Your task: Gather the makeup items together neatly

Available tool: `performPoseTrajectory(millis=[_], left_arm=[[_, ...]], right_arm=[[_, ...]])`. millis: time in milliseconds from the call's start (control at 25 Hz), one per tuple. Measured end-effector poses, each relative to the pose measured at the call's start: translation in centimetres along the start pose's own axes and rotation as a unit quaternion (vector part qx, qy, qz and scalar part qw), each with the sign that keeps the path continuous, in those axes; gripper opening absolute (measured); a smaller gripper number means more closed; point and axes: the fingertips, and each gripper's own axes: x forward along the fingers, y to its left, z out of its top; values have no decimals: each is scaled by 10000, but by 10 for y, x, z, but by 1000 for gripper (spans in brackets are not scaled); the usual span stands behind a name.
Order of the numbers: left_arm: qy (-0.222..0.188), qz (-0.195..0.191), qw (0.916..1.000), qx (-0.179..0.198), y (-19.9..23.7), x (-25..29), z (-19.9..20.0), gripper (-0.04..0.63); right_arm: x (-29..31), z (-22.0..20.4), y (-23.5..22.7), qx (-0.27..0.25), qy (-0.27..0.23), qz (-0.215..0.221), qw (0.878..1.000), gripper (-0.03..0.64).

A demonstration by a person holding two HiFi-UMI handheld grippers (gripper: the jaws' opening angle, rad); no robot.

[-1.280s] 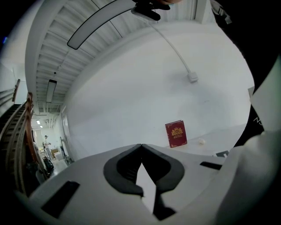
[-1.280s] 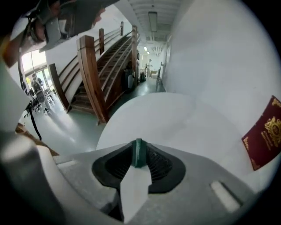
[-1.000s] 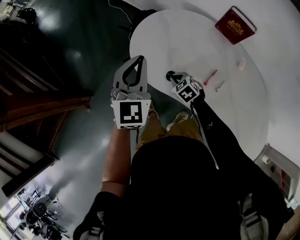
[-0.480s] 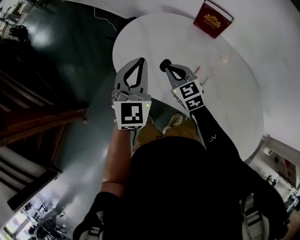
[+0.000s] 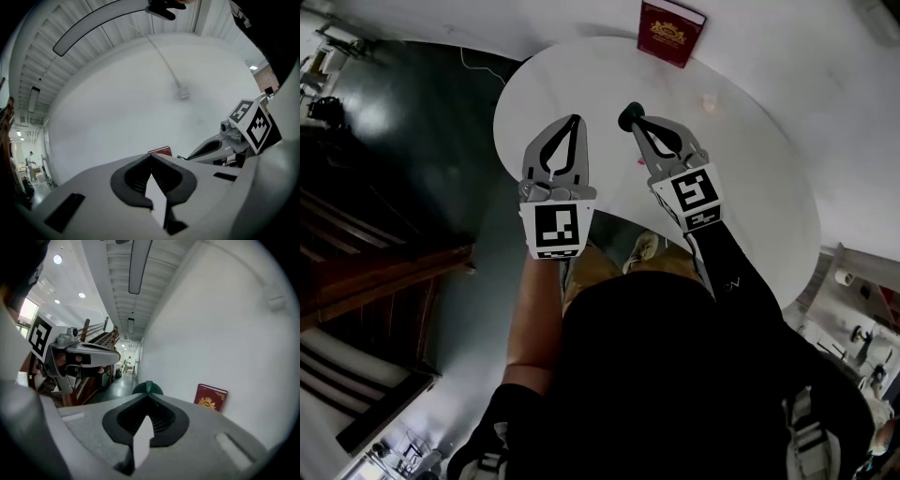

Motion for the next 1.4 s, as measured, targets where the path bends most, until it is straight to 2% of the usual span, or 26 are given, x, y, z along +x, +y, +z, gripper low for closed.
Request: performPoseTrajectory(millis=[160, 320, 480, 640, 760, 880, 1080, 1280, 1400], left_arm=[[-257, -570, 9980, -5, -43, 26, 13, 6], [-491, -1334, 9898, -66, -94, 60, 27, 6], [-741, -2109, 9747, -69, -147, 78, 46, 6], [-1273, -2765, 9524, -128, -185, 92, 76, 6], [-1115, -3075, 9450, -67, -198, 98, 76, 6], [-934, -3194, 9429, 115, -199, 100, 73, 6], [-811, -3286, 9407, 208, -189, 104, 60, 6], [-804, -3326, 9396, 17, -176, 107, 50, 6], [-854, -3329, 9391, 36, -168, 111, 44, 6]], right_arm=[[-43, -4, -43, 106, -68, -715, 9974, 5], [-88, -16, -83, 196, 44, -1525, 9881, 5], [-139, -27, -108, 384, 118, -2285, 9727, 5], [-171, -32, -120, 497, 190, -2858, 9568, 5], [-185, -34, -122, 640, 239, -3168, 9460, 5], [-186, -38, -121, 783, 343, -3353, 9382, 5], [-168, -54, -118, 1027, 652, -3385, 9331, 5], [-136, -113, -113, 1674, 1466, -3214, 9204, 5], [-116, -151, -109, 2035, 1910, -2980, 9129, 5]])
